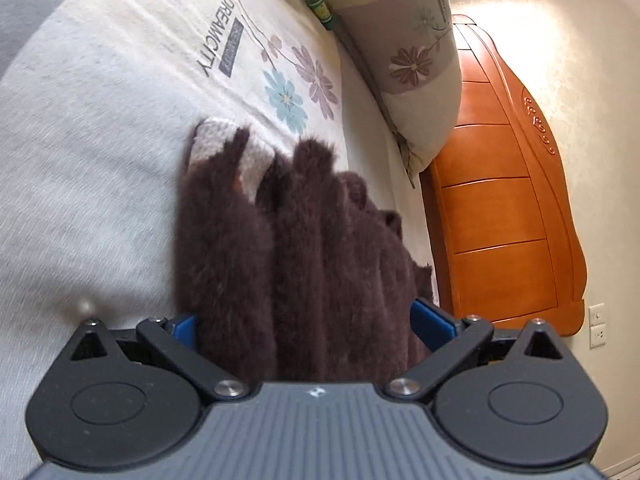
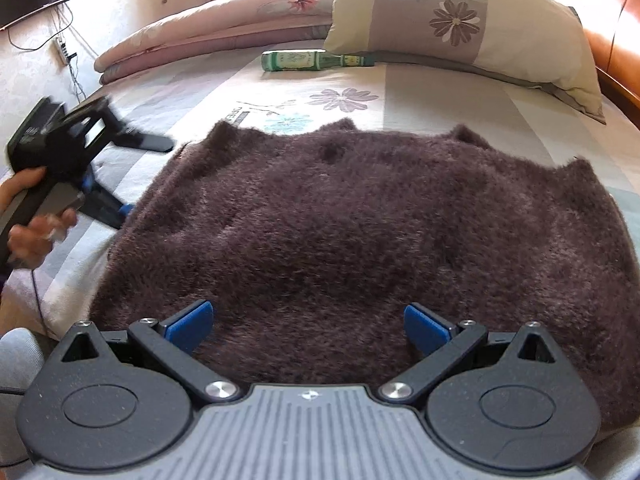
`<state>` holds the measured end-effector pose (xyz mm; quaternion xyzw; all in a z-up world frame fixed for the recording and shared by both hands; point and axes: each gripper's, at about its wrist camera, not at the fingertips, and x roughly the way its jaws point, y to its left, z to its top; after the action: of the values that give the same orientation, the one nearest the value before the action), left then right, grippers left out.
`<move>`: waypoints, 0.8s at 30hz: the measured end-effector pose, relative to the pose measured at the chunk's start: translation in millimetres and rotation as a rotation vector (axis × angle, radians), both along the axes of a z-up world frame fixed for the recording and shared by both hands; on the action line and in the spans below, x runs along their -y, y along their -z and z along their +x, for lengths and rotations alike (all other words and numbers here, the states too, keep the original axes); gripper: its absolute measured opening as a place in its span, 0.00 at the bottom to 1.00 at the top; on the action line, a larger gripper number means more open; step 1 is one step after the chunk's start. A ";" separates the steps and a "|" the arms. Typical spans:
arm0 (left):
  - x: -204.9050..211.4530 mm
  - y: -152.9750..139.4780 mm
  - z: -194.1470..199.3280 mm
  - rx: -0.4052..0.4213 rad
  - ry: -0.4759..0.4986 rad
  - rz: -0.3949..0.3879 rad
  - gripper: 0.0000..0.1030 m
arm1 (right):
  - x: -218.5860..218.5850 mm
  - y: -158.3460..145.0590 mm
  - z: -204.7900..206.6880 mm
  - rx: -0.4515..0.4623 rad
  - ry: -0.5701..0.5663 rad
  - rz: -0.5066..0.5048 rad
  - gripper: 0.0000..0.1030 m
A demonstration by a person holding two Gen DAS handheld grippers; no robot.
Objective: Fold clothes
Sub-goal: 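Close the left tool on the sweater's folded edge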
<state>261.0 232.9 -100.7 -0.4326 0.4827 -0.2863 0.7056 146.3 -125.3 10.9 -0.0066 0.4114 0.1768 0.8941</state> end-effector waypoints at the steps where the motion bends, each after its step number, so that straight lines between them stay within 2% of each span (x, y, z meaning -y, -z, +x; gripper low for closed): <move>1: 0.8 0.5 1.1 -0.003 0.009 -0.010 0.97 | -1.6 0.3 0.4 -0.001 -0.002 -0.004 1.00; 6: 2.0 4.2 2.6 -0.011 0.042 -0.046 0.94 | -2.6 -1.6 -2.9 0.007 -0.024 -0.019 1.00; 7: -0.2 5.7 0.3 -0.007 0.040 -0.044 0.89 | -1.8 -1.0 -3.1 0.007 -0.024 -0.020 1.00; 10: -8.3 14.7 10.0 -0.072 -0.012 -0.069 0.74 | -0.5 4.7 -0.2 -0.012 -0.013 -0.015 1.00; 15: 2.1 18.8 32.5 -0.098 0.021 0.046 0.44 | -3.2 7.4 -2.1 -0.012 -0.023 0.000 1.00; 17: -4.1 26.7 30.6 -0.106 0.008 0.028 0.34 | -2.7 6.3 -4.3 -0.005 -0.034 0.004 1.00; 19: -6.9 29.6 24.9 -0.076 0.001 0.016 0.34 | -0.9 6.7 -5.1 -0.007 -0.032 0.005 1.00; 21: -2.8 25.3 23.4 -0.068 0.001 0.046 0.36 | 1.3 8.5 -4.5 -0.013 -0.024 0.007 1.00; 23: 2.4 19.3 24.8 -0.061 0.025 0.058 0.49 | 2.4 9.3 -3.7 -0.018 -0.017 0.009 1.00; 24: 5.3 15.8 25.4 -0.052 0.045 0.066 0.52 | 2.2 9.1 -3.6 -0.017 -0.015 0.011 1.00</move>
<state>286.4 227.5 -116.5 -0.4055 0.5197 -0.2746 0.7001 142.8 -127.6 1.8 -0.0031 0.4180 0.1856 0.8893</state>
